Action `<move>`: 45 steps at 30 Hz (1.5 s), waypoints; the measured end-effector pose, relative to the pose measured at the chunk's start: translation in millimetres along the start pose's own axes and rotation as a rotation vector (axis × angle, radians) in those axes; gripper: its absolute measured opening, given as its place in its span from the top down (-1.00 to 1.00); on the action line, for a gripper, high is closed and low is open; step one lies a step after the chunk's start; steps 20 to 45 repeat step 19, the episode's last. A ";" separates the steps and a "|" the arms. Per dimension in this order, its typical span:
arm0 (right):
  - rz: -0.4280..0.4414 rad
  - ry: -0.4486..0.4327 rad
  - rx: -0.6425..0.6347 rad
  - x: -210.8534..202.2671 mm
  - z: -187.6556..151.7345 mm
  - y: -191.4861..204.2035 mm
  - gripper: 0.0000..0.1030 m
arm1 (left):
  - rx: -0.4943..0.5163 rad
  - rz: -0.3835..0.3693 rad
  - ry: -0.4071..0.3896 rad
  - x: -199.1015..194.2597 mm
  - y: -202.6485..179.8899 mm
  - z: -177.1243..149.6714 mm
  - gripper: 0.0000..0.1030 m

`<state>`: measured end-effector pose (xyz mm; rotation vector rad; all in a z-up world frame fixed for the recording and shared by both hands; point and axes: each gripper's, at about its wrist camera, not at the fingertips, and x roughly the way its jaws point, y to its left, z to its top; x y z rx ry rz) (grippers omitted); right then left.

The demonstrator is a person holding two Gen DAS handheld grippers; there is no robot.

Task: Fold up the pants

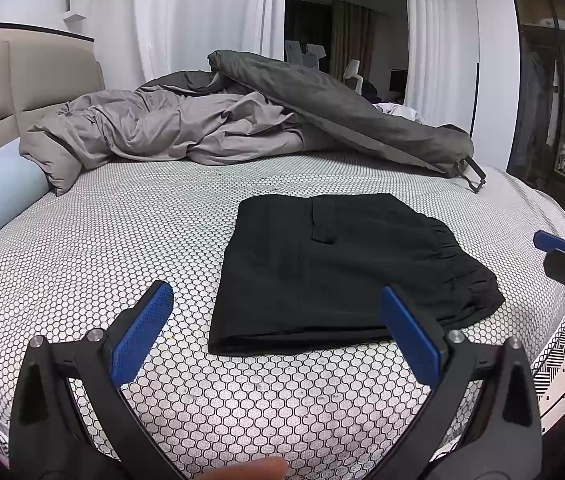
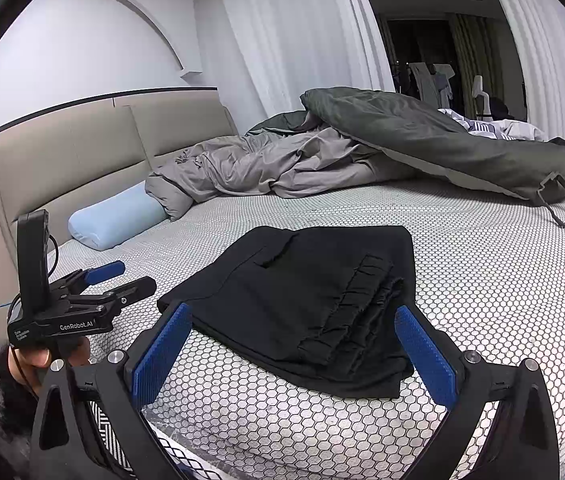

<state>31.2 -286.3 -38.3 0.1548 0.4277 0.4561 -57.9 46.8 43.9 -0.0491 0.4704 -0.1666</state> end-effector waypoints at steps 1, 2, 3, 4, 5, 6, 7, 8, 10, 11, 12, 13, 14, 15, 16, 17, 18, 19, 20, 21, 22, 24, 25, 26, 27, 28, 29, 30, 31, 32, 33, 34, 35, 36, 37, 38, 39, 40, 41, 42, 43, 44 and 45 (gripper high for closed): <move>-0.001 0.000 0.000 0.0 0.0 -0.3 -1.00 | 0.000 0.001 0.000 0.2 0.1 -0.1 -0.98; -0.001 -0.001 0.000 -0.2 0.0 -0.6 -1.00 | 0.000 0.001 0.000 0.2 0.2 -0.2 -0.98; 0.000 -0.001 0.000 -0.5 -0.4 -1.2 -1.00 | 0.000 0.000 0.000 0.2 0.4 -0.2 -0.98; -0.001 -0.001 0.000 -0.6 -0.5 -1.4 -1.00 | 0.001 0.000 0.001 0.2 0.5 0.0 -0.98; 0.000 -0.001 0.000 -0.6 -0.4 -1.4 -1.00 | 0.002 0.000 0.001 0.4 0.3 -0.2 -0.98; 0.000 0.000 -0.001 -0.6 -0.4 -1.3 -1.00 | 0.001 0.001 0.000 -0.1 0.4 0.1 -0.98; -0.001 0.000 -0.001 -0.9 -0.5 -1.8 -1.00 | 0.002 0.002 0.001 -0.2 0.2 0.1 -0.98; -0.001 0.000 -0.003 -1.0 -0.3 -1.9 -1.00 | 0.002 0.001 0.000 -0.3 0.2 0.1 -0.98; 0.000 0.001 -0.003 -1.6 -0.5 -2.5 -1.00 | 0.003 0.001 0.000 -0.2 -0.1 0.2 -0.98; -0.001 0.001 -0.003 -1.4 -0.5 -2.1 -1.00 | 0.003 0.001 0.001 -0.4 -0.6 0.1 -0.98; 0.000 0.002 -0.004 -1.6 -0.7 -2.4 -1.00 | 0.003 0.001 0.000 -0.2 -0.8 -0.2 -0.98; 0.001 0.003 -0.005 -1.5 -0.5 -2.0 -1.00 | 0.004 -0.001 0.000 -0.3 -0.3 -0.1 -0.98; 0.002 0.004 -0.006 -1.3 -0.4 -1.7 -1.00 | 0.003 -0.002 0.000 -0.3 -0.6 0.0 -0.98; 0.003 0.004 -0.007 -1.5 -0.4 -2.0 -1.00 | 0.002 -0.002 0.000 -0.8 -0.4 0.4 -0.98; 0.004 0.005 -0.008 -1.5 -0.6 -2.2 -1.00 | 0.002 -0.002 -0.001 -0.7 -0.5 0.4 -0.98; 0.007 0.006 -0.009 -1.3 -0.6 -2.0 -1.00 | 0.002 -0.003 -0.002 -1.3 0.2 1.0 -0.98; 0.008 0.008 -0.011 -1.3 -0.9 -2.0 -1.00 | 0.001 -0.003 -0.003 -1.5 0.6 1.1 -0.98; 0.008 0.009 -0.013 -1.1 -1.0 -1.5 -1.00 | 0.001 -0.004 -0.002 -1.2 0.8 1.3 -0.98; 0.008 0.009 -0.013 -1.1 -1.0 -1.5 -1.00 | 0.001 -0.004 -0.002 -1.2 0.8 1.3 -0.98; 0.008 0.009 -0.013 -1.1 -1.0 -1.5 -1.00 | 0.001 -0.004 -0.002 -1.2 0.8 1.3 -0.98; 0.008 0.009 -0.013 -1.1 -1.0 -1.5 -1.00 | 0.001 -0.004 -0.002 -1.2 0.8 1.3 -0.98; 0.008 0.009 -0.013 -1.1 -1.0 -1.5 -1.00 | 0.001 -0.004 -0.002 -1.2 0.8 1.3 -0.98; 0.008 0.009 -0.013 -1.1 -1.0 -1.5 -1.00 | 0.001 -0.004 -0.002 -1.2 0.8 1.3 -0.98; 0.008 0.009 -0.013 -1.1 -1.0 -1.5 -1.00 | 0.001 -0.004 -0.002 -1.2 0.8 1.3 -0.98; 0.008 0.009 -0.013 -1.1 -1.0 -1.5 -1.00 | 0.001 -0.004 -0.002 -1.2 0.8 1.3 -0.98; 0.008 0.009 -0.013 -1.1 -1.0 -1.5 -1.00 | 0.001 -0.004 -0.002 -1.2 0.8 1.3 -0.98; 0.008 0.009 -0.013 -1.1 -1.0 -1.5 -1.00 | 0.001 -0.004 -0.002 -1.2 0.8 1.3 -0.98; 0.008 0.009 -0.013 -1.1 -1.0 -1.5 -1.00 | 0.001 -0.004 -0.002 -1.2 0.8 1.3 -0.98; 0.008 0.009 -0.013 -1.1 -1.0 -1.5 -1.00 | 0.001 -0.004 -0.002 -1.2 0.8 1.3 -0.98; 0.008 0.009 -0.013 -1.1 -1.0 -1.5 -1.00 | 0.001 -0.004 -0.002 -1.2 0.8 1.3 -0.98; 0.008 0.009 -0.013 -1.1 -1.0 -1.5 -1.00 | 0.001 -0.004 -0.002 -1.2 0.8 1.3 -0.98; 0.008 0.009 -0.013 -1.1 -1.0 -1.5 -1.00 | 0.001 -0.004 -0.002 -1.2 0.8 1.3 -0.98; 0.008 0.009 -0.013 -1.1 -1.0 -1.5 -1.00 | 0.001 -0.004 -0.002 -1.2 0.8 1.3 -0.98; 0.008 0.009 -0.013 -1.1 -1.0 -1.5 -1.00 | 0.001 -0.004 -0.002 -1.2 0.8 1.3 -0.98; 0.008 0.009 -0.013 -1.1 -1.0 -1.5 -1.00 | 0.001 -0.004 -0.002 -1.2 0.8 1.3 -0.98; 0.008 0.009 -0.013 -1.1 -1.0 -1.5 -1.00 | 0.001 -0.004 -0.002 -1.2 0.8 1.3 -0.98; 0.008 0.009 -0.013 -1.1 -1.0 -1.5 -1.00 | 0.001 -0.004 -0.002 -1.2 0.8 1.3 -0.98; 0.008 0.009 -0.013 -1.1 -1.0 -1.5 -1.00 | 0.001 -0.004 -0.002 -1.2 0.8 1.3 -0.98; 0.008 0.009 -0.013 -1.1 -1.0 -1.5 -1.00 | 0.001 -0.004 -0.002 -1.2 0.8 1.3 -0.98; 0.008 0.009 -0.013 -1.1 -1.0 -1.5 -1.00 | 0.001 -0.004 -0.002 -1.2 0.8 1.3 -0.98; 0.008 0.009 -0.013 -1.1 -1.0 -1.5 -1.00 | 0.001 -0.004 -0.002 -1.2 0.8 1.3 -0.98; 0.008 0.009 -0.013 -1.1 -1.0 -1.5 -1.00 | 0.001 -0.004 -0.002 -1.2 0.8 1.3 -0.98; 0.008 0.009 -0.013 -1.1 -1.0 -1.5 -1.00 | 0.001 -0.004 -0.002 -1.2 0.8 1.3 -0.98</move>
